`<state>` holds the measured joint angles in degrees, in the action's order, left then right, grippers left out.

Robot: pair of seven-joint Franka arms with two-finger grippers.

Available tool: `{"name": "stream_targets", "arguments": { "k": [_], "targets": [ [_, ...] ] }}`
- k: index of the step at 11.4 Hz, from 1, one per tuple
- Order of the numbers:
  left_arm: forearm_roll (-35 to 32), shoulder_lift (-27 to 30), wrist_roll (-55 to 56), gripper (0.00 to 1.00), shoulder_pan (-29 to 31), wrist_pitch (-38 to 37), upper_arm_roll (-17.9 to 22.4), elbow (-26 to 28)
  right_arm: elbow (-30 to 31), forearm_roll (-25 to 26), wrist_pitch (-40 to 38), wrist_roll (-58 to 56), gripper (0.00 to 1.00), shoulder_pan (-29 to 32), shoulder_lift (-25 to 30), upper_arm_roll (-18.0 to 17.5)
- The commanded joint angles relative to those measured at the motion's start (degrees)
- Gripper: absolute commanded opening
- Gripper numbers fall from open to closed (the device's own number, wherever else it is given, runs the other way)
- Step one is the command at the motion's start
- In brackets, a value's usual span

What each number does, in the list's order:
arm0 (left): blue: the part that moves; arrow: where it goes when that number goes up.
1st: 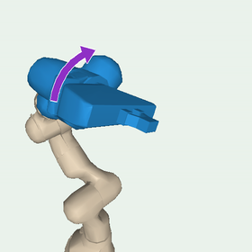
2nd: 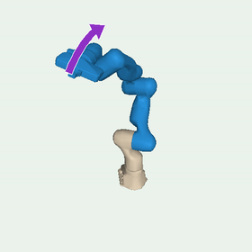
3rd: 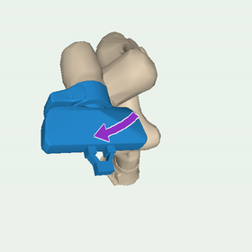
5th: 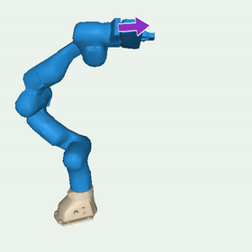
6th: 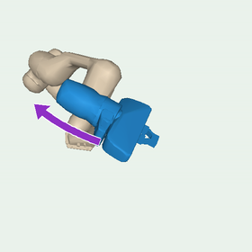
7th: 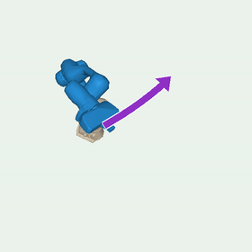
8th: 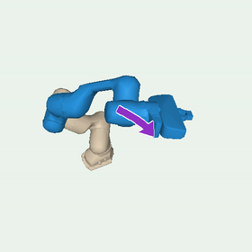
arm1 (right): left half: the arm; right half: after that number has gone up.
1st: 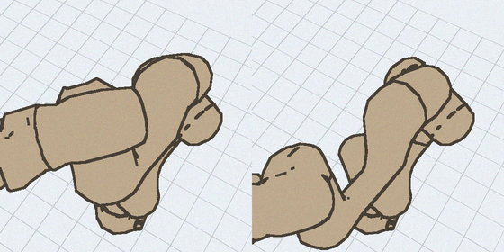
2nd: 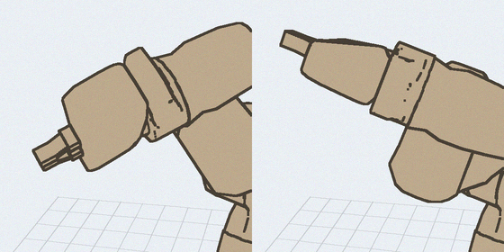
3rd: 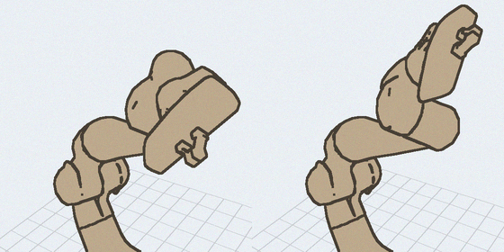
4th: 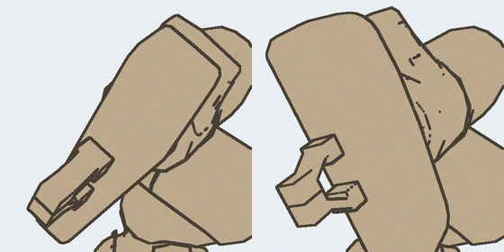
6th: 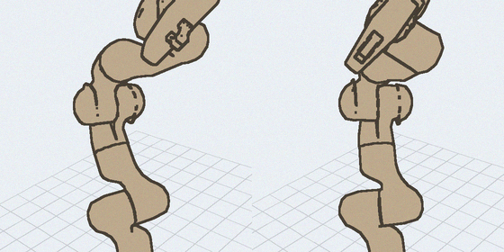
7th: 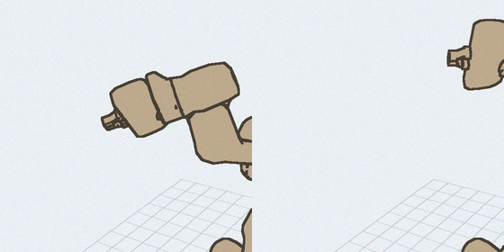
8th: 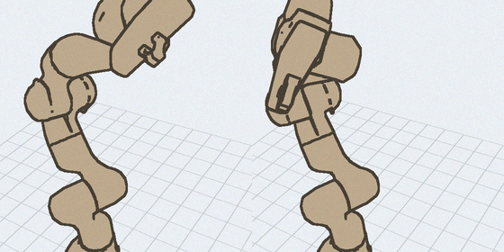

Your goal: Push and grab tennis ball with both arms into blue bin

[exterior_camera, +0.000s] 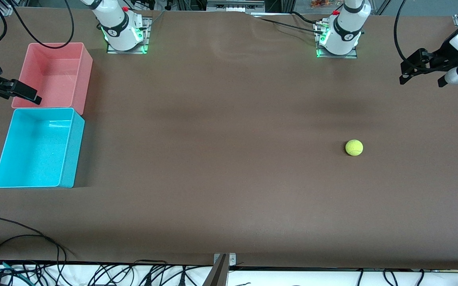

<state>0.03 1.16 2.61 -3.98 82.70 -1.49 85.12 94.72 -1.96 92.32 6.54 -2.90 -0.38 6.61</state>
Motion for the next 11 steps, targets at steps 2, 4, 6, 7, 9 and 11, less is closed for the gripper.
{"name": "stream_targets", "arguments": {
  "k": [2, 4, 6, 7, 9, 11],
  "targets": [
    [0.8, 0.1, 1.3, 1.00, 1.1, -0.4, -0.6, -0.7, -1.2, 0.3, -0.8, -0.8, 1.00, 0.3, -0.3, 0.0],
    [0.8, -0.1, 1.3, 1.00, 1.3, -0.4, -0.5, -0.6, -1.2, -0.1, -0.8, -2.5, 1.00, 0.5, -0.8, 0.2],
    [0.8, -0.2, 1.3, 1.00, 1.3, -0.5, -0.6, -0.7, -1.2, -0.1, -0.8, -2.4, 1.00, 0.5, -0.9, 0.2],
    [0.8, -0.3, 1.3, 1.00, 1.2, -0.7, -0.6, -1.0, -1.2, -0.1, -0.8, -2.2, 1.00, 0.4, -0.9, 0.1],
    [0.8, -0.4, 1.3, 1.00, 1.1, -0.7, -0.6, -1.2, -1.2, -0.1, -0.8, -2.1, 1.00, 0.4, -0.9, 0.1],
    [0.8, -0.7, 1.3, 1.00, 1.1, -0.9, -0.6, -1.2, -1.2, -0.1, -0.8, -2.1, 1.00, 0.4, -0.9, 0.1]
  ]
}}
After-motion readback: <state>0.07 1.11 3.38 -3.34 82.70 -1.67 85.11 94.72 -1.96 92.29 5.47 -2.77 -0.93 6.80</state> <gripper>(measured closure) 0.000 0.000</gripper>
